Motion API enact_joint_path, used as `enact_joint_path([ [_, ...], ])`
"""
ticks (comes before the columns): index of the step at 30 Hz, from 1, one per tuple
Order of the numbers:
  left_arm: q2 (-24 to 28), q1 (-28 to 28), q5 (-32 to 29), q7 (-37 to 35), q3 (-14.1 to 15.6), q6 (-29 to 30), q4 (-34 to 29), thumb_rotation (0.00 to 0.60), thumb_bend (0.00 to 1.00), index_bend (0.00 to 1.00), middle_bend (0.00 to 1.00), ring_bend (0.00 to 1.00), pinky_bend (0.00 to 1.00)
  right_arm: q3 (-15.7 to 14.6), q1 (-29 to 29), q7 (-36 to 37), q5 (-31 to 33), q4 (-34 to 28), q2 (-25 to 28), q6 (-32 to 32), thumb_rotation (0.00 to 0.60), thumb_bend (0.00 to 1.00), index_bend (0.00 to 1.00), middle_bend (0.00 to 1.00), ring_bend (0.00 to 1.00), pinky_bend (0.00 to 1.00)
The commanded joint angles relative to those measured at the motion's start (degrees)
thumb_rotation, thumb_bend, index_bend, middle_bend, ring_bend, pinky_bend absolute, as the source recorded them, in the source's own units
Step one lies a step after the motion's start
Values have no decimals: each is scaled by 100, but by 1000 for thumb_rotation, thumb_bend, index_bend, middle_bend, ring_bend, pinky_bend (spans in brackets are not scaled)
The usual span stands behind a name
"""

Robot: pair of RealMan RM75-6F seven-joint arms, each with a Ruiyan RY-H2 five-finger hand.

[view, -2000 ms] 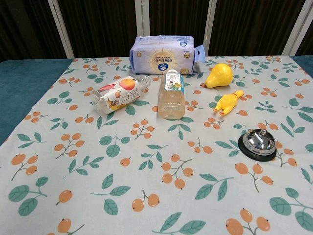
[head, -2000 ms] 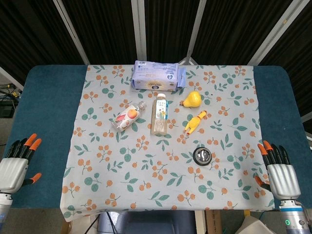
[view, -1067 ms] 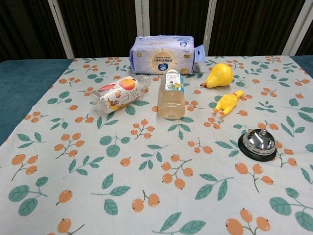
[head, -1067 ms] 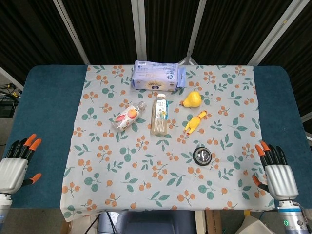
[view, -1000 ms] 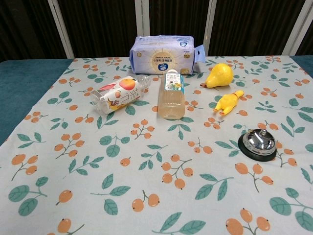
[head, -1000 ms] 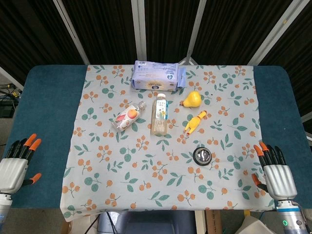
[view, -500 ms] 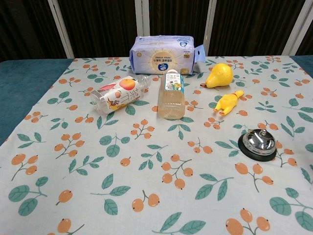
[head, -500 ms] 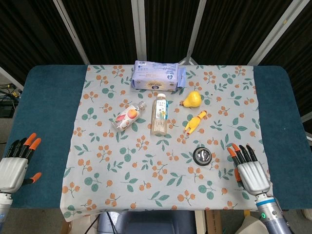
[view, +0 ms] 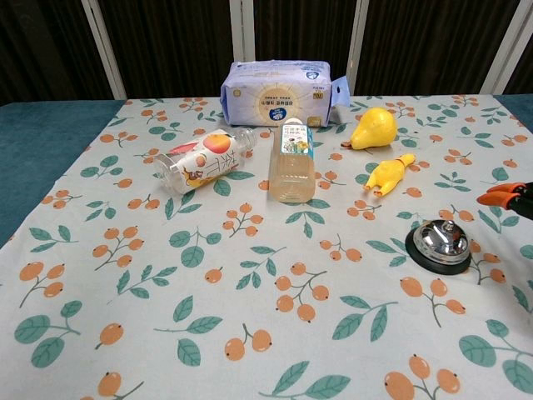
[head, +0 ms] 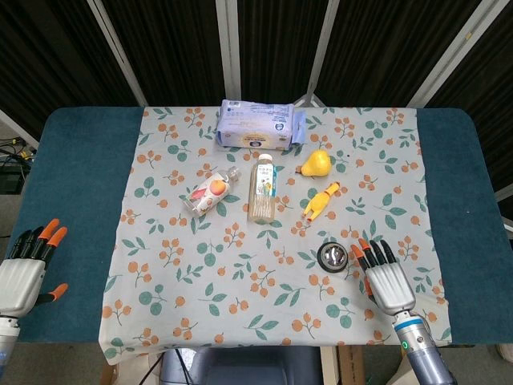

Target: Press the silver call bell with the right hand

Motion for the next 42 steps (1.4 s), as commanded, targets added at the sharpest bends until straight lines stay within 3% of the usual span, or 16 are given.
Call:
enact_joint_path([
  [1,-1,-3,0,3,-2,-3,-5,600,25,0,0,0,0,-15,12,-10,-6,-22,-26,5,600,758,0,0,0,0],
  [19,4,-7,-20,13,-4,-17,-38,600,25,0,0,0,0,-106,128,-196,80,57,-293,-66,600,758,0,0,0,0],
  [30,7,-3,-27,-20,-2,-18,-45,600,24,0,0,0,0,-395,98,-595,112,463,-542,-176,600,759,0,0,0,0],
  [38,5,-1,-23,-32,-2,-13,-27,600,24,0,0,0,0,-254,96,-354,86,354,-540,39,600,760,0,0,0,0],
  [42,5,5,-27,-43,-3,-4,-19,600,25,0,0,0,0,-47,146,-89,20,137,-368,215,600,760,0,0,0,0],
])
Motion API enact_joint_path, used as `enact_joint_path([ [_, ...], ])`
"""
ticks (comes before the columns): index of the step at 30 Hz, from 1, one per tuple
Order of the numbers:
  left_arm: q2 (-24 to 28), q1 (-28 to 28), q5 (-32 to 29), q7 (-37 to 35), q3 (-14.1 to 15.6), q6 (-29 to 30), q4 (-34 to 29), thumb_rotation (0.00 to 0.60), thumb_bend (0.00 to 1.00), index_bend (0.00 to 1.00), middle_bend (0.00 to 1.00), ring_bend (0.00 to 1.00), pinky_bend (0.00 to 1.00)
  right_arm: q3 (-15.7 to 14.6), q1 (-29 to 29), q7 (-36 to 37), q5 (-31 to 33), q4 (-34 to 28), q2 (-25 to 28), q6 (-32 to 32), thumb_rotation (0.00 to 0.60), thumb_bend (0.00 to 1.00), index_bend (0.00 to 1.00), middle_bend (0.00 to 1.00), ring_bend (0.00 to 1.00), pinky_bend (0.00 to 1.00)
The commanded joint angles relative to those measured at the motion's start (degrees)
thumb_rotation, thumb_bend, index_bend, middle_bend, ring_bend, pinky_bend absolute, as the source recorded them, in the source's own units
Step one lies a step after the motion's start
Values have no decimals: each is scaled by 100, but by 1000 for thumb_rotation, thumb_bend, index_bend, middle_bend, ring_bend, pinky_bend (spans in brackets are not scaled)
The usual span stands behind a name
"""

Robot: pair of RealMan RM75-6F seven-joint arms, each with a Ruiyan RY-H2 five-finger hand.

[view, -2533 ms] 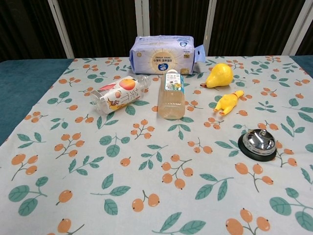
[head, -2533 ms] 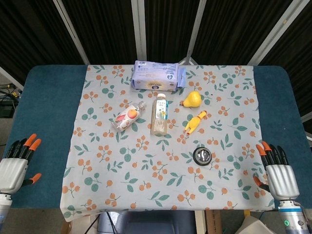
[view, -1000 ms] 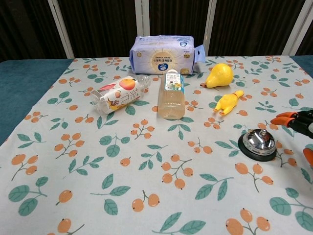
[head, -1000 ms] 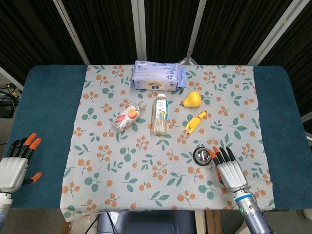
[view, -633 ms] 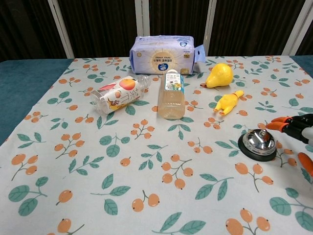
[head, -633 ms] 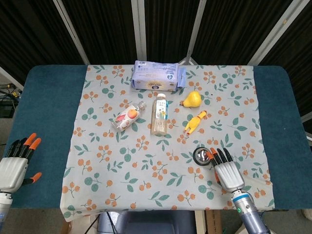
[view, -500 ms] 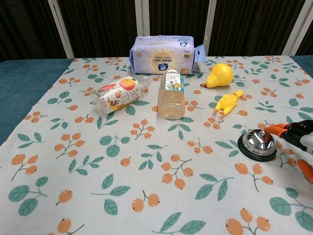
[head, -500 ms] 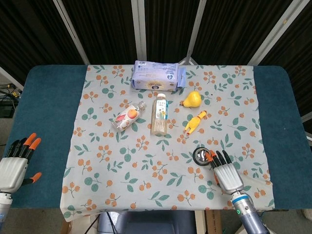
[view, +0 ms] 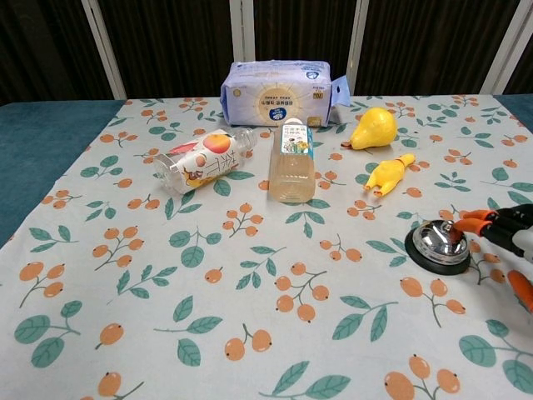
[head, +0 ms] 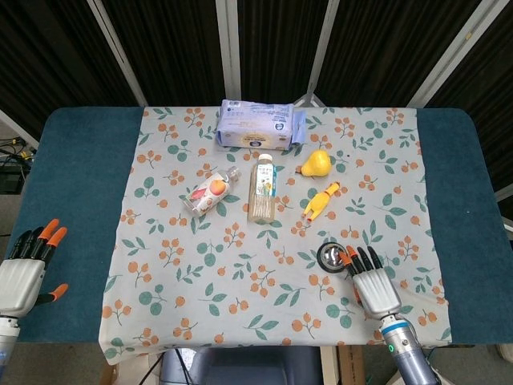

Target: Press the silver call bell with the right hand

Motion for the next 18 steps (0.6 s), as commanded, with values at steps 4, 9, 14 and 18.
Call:
enact_joint_path([
  [4,-1,-3,-1,3,-1,-5,0,600,24,0,0,0,0,318,30,425,-138,-368,369,376,600,756,0,0,0,0],
  [9,0,-1,2,11,-2,2,-8,600,24,0,0,0,0,468,-64,712,-127,-653,727,664,600,501,0,0,0,0],
  [14,1,2,10,15,1,10,-9,600,25,0,0,0,0,430,-275,938,-166,-812,1087,959,600,288,0,0,0,0],
  [18,1,4,33,24,9,21,-17,600,24,0,0,0,0,251,-516,1115,-306,-757,1395,1206,600,236,0,0,0,0],
])
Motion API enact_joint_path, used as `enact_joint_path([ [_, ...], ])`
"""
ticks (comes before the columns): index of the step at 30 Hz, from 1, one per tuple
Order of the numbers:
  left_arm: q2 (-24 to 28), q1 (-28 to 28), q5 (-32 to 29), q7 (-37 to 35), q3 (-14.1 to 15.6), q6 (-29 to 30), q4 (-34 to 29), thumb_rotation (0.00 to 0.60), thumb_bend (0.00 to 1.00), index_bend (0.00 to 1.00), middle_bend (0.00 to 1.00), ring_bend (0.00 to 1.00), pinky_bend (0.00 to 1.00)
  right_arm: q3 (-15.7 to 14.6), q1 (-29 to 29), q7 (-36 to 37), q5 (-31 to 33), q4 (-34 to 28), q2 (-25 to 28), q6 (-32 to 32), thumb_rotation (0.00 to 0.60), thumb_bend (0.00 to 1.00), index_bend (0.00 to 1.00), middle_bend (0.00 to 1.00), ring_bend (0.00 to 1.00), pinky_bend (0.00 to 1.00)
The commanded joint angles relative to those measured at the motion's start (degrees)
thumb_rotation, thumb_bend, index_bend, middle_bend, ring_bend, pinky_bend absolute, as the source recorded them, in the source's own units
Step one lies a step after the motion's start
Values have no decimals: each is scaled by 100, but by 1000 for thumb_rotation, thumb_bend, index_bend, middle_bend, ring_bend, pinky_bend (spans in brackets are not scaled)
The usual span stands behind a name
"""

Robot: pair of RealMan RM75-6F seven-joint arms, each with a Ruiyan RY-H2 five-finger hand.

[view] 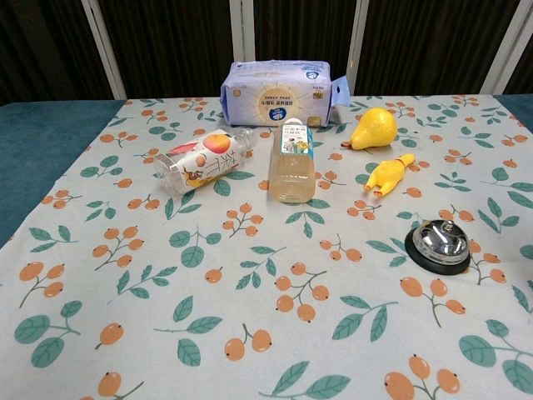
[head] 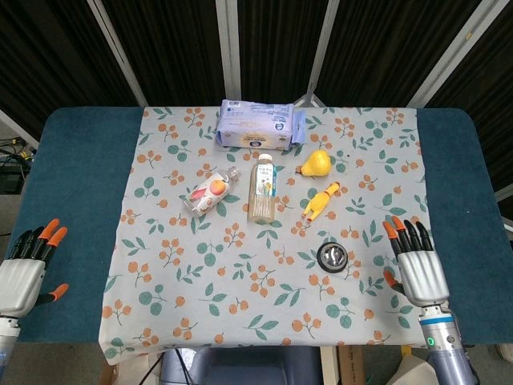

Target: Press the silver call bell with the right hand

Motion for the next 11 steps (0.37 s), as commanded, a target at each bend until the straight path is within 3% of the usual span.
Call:
enact_joint_path([
  [1,0,1,12,9,2,8,-2,600,24,0,0,0,0,-156,-210,181,-129,57,230,212,600,227,0,0,0,0],
  [11,-14,6,46,39,15,23,3,600,24,0,0,0,0,-365,-620,862,-365,276,565,665,600,210,0,0,0,0],
])
